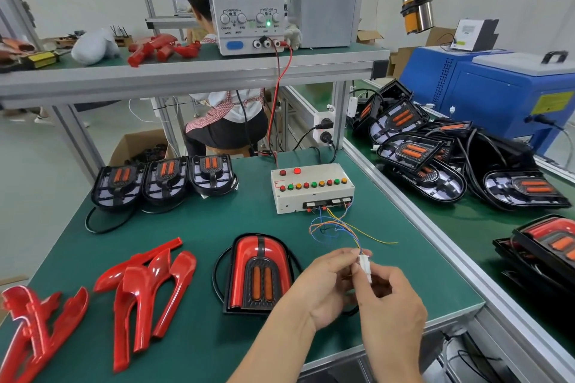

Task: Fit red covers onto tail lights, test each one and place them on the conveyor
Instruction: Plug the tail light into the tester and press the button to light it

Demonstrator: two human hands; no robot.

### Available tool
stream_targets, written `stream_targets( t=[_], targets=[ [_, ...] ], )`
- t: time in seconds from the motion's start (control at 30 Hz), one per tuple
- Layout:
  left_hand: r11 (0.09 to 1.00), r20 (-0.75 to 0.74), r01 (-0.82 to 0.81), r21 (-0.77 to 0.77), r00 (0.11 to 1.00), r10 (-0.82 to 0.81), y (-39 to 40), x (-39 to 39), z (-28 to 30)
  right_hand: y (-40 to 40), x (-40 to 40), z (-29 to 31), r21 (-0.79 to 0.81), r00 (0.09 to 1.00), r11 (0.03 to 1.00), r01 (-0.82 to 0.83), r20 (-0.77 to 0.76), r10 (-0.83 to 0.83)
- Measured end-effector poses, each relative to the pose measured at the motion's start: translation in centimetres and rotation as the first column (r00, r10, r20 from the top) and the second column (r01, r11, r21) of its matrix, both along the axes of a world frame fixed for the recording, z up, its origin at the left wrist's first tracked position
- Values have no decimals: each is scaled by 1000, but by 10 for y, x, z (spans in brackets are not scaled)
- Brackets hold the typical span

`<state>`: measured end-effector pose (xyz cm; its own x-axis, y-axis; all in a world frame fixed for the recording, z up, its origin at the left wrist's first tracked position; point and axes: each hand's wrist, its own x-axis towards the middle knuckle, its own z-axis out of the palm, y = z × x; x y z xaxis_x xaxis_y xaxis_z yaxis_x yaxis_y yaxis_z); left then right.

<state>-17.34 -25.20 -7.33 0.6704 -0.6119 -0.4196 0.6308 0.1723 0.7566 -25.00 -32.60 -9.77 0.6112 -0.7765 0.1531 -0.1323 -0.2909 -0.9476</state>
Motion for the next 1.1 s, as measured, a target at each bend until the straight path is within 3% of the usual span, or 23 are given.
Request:
stream_targets(
  t=[0.37,0.83,0.93,1.03,1.1],
  targets=[
    [995,141,93,43,985,-98,4,11,9,-2,3,0,-47,1000,999,5,6,-4],
    [995,103,85,49,991,-90,-2,1,10,-4,3,-16,-87,999,995,46,14,-45],
    [992,120,26,122,992,-40,-7,-2,16,-11,3,-14,-58,999,997,44,-26,-46],
    [907,368,-148,393,930,-8,-1,-15,18,-26,3,-18,-9,995,998,69,-73,-70],
    [850,600,-311,425,800,-7,20,-23,21,-39,3,-25,60,994,995,80,-80,-75]
  ],
)
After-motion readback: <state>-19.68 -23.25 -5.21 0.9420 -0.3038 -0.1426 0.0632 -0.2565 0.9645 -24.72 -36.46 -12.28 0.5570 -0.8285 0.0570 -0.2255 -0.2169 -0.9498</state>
